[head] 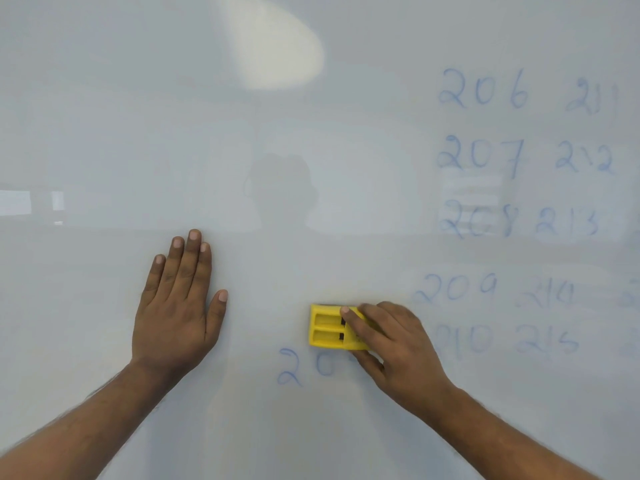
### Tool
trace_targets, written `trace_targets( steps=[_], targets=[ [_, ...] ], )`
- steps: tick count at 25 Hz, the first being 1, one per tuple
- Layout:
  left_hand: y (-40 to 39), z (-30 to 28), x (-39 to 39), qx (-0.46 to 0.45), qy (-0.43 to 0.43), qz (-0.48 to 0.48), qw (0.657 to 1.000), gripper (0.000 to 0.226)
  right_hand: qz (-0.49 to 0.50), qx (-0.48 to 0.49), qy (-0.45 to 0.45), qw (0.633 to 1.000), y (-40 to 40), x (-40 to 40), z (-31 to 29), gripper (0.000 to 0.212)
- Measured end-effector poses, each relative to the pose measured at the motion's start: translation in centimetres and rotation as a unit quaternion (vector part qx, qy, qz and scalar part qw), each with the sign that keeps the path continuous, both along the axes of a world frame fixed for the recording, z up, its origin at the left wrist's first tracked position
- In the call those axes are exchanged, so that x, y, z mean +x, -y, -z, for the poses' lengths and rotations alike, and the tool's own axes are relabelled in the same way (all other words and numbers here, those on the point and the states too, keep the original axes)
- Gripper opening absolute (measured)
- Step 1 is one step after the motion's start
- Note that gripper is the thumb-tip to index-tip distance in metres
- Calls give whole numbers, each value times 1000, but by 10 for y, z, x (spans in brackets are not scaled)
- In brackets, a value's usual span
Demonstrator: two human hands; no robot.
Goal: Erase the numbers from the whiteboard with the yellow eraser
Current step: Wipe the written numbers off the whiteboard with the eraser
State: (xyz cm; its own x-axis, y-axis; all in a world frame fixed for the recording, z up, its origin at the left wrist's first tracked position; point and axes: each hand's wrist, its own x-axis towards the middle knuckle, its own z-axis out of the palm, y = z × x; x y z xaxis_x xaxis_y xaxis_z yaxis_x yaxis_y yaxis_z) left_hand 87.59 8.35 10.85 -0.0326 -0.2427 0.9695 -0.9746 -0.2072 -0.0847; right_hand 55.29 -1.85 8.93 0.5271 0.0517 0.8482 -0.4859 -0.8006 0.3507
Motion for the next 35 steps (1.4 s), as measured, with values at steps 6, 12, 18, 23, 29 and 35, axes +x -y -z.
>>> trace_targets(
  steps=[6,12,18,23,29,35],
  targets=[
    [0,9,1,-9,5,4,1000,69,10,-16,-87,996,1,-11,63,50],
    [0,14,1,-10,5,2,1000,69,30,-47,-136,989,-1,-15,57,48],
    [0,16,1,-11,5,-1,1000,69,-20,-5,-23,1000,-23,44,-9,47],
    [-1,18,3,-12,12,1,1000,69,-57,-30,-120,991,-31,71,32,43],
    [-1,18,4,-6,18,2,1000,69,-34,-85,-213,973,-13,29,62,43],
    [-3,18,2,9,10,-1,1000,70,7,-95,-251,963,-1,-17,35,41]
  ],
)
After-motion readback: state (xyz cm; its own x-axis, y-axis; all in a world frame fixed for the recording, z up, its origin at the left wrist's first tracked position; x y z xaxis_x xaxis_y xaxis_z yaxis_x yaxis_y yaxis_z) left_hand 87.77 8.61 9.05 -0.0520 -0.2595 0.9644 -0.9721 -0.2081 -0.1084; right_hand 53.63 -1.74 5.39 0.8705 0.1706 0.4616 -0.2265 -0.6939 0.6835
